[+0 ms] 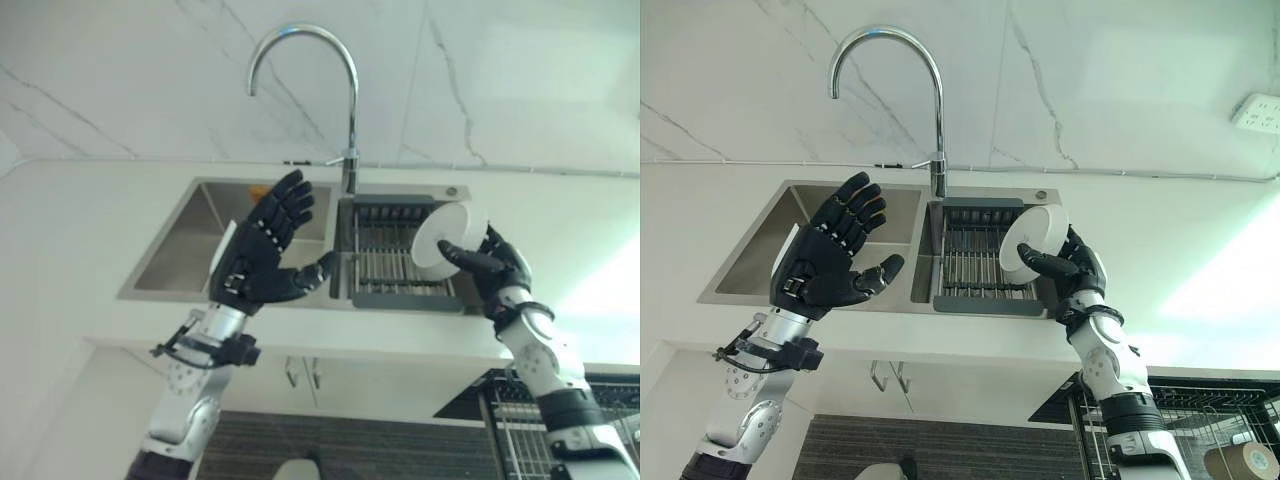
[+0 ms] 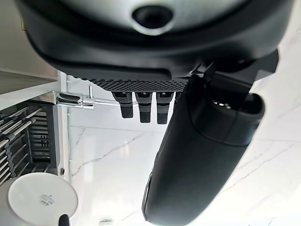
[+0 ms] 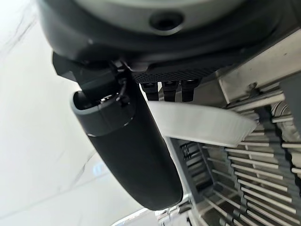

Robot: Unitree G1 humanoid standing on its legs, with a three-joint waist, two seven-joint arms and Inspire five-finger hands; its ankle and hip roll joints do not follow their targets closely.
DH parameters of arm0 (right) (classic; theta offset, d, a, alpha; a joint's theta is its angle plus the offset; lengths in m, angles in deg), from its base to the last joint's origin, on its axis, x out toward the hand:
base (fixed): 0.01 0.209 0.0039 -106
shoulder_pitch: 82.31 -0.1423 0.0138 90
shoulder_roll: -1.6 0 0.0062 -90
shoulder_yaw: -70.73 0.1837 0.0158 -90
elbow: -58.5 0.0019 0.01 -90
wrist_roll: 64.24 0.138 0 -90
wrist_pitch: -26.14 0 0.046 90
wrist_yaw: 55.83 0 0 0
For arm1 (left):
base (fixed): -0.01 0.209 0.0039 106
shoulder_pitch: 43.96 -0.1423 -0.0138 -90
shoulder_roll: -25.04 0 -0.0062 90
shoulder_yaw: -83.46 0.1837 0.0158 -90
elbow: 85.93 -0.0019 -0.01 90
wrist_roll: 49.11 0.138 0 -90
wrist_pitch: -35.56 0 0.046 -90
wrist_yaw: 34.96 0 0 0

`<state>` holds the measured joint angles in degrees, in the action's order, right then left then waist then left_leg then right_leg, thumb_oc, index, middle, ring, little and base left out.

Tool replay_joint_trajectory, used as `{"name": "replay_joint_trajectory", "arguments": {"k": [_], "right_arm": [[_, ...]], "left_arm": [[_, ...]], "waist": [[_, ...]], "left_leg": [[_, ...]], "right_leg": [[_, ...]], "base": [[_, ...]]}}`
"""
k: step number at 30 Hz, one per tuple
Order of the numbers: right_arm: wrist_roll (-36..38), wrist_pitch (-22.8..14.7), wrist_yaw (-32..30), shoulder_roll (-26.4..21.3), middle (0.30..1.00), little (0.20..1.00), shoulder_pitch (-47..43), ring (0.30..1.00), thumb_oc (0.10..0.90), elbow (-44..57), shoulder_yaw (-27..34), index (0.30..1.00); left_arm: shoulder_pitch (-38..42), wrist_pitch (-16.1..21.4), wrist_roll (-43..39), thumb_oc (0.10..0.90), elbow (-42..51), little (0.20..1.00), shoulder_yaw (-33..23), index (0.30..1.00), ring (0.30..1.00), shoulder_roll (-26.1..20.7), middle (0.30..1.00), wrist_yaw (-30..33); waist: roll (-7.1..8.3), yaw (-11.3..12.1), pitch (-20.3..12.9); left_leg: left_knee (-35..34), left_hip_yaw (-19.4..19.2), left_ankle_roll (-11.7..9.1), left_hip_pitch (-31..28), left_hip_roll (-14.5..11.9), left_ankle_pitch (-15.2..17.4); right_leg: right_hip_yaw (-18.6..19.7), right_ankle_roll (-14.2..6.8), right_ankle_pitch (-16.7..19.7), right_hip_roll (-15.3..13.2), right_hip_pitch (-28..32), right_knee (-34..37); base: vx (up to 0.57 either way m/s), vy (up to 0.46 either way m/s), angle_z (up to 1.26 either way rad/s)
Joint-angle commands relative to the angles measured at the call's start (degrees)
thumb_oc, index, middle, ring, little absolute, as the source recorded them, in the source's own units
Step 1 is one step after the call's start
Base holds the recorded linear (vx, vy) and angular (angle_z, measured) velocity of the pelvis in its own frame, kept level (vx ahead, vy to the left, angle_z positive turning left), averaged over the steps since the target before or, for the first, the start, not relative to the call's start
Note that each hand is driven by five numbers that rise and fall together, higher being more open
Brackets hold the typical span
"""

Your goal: Place the dishes in the dishwasher.

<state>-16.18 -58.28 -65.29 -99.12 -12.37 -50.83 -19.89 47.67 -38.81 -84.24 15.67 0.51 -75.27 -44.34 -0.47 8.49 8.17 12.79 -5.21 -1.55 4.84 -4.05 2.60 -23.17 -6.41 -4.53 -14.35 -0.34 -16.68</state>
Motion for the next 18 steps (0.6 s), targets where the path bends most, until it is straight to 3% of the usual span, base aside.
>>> {"name": "replay_joint_trajectory", "arguments": {"k": [1,3,4,7,18], "right_arm": [[2.3,-4.6,0.5,-4.5,0.900,0.900,-9.8,0.900,0.800,2.4,1.2,0.900],[2.9,-4.9,-0.1,-4.6,0.900,0.900,-10.2,0.900,0.800,2.2,1.2,0.900],[3.3,-5.2,0.1,-4.7,0.575,0.575,-10.4,0.575,0.584,1.6,1.4,0.575],[3.2,-5.6,-0.7,-4.6,0.300,0.300,-11.5,0.300,0.400,0.3,1.0,0.300],[3.5,-8.5,-5.2,-5.2,0.300,0.300,-14.2,0.300,0.400,-2.4,1.2,0.300]], "left_arm": [[6.2,4.2,-1.8,0.800,5.1,0.900,-0.3,0.900,0.900,-3.5,0.900,-0.3],[6.3,4.2,-1.7,0.800,5.2,0.900,-0.2,0.900,0.900,-3.5,0.900,-0.2],[6.2,4.3,-2.0,0.800,5.2,0.900,-0.1,0.900,0.900,-3.7,0.900,0.0],[6.5,4.0,-2.1,0.800,4.8,0.900,0.1,0.900,0.900,-3.8,0.900,0.0],[6.6,3.7,-2.9,0.800,4.7,0.900,0.6,0.900,0.900,-4.3,0.900,0.3]], "waist": [[0.92,0.3,-2.5],[0.92,0.4,-2.4],[0.91,0.6,-2.4],[0.94,0.8,-2.4],[0.80,1.7,-2.4]], "left_leg": [[4.4,-4.4,-1.1,-3.5,-0.8,11.4],[4.4,-4.3,-1.1,-3.6,-0.8,11.4],[4.4,-4.3,-1.1,-3.6,-0.8,11.4],[4.4,-4.1,-1.1,-3.6,-0.7,11.4],[4.4,-3.7,-1.1,-3.6,-0.6,11.2]], "right_leg": [[-0.9,1.4,-7.4,3.0,1.7,-0.5],[-1.0,1.4,-7.4,2.9,1.7,-0.5],[-1.1,1.4,-7.4,2.9,1.9,-0.5],[-1.2,1.4,-7.5,2.8,2.0,-0.5],[-2.0,1.5,-7.6,2.6,2.4,-0.5]], "base": [[0.00,0.006,0.03],[-0.01,0.011,0.05],[0.00,0.010,0.06],[0.00,0.013,0.09],[0.00,0.008,0.03]]}}
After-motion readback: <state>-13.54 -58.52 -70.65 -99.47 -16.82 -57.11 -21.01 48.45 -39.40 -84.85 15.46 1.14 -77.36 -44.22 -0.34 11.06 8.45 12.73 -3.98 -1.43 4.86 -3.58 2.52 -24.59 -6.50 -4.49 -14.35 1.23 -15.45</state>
